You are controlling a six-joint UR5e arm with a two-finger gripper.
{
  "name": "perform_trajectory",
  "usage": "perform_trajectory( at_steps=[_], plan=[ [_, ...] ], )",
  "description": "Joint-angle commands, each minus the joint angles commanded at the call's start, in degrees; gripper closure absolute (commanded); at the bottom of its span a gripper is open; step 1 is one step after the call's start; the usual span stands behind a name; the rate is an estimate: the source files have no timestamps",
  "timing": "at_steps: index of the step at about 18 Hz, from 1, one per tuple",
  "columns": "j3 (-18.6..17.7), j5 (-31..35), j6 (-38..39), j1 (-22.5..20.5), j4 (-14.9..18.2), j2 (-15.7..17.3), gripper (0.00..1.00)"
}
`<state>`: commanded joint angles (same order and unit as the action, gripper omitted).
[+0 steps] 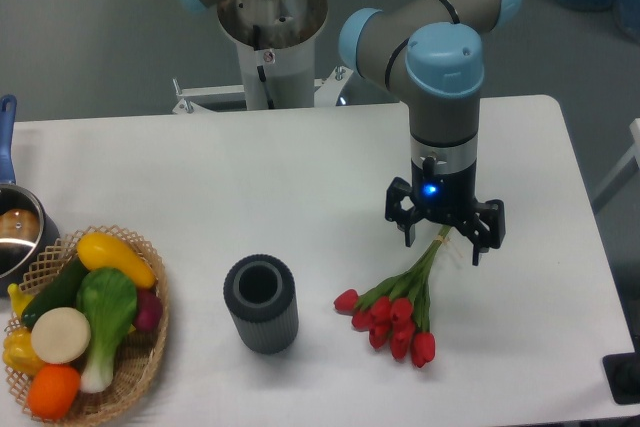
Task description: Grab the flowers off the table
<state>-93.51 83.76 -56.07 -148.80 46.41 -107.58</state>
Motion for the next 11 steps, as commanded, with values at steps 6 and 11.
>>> perform_trajectory(
  at_steps=[6,11],
  plan=[
    [-2.89,0.35,-2.37,-1.59,0.09,-0.17,0.0],
    [-3.07,2.81,-2.81,-2.11,0.17,-0.97,0.0]
  ],
)
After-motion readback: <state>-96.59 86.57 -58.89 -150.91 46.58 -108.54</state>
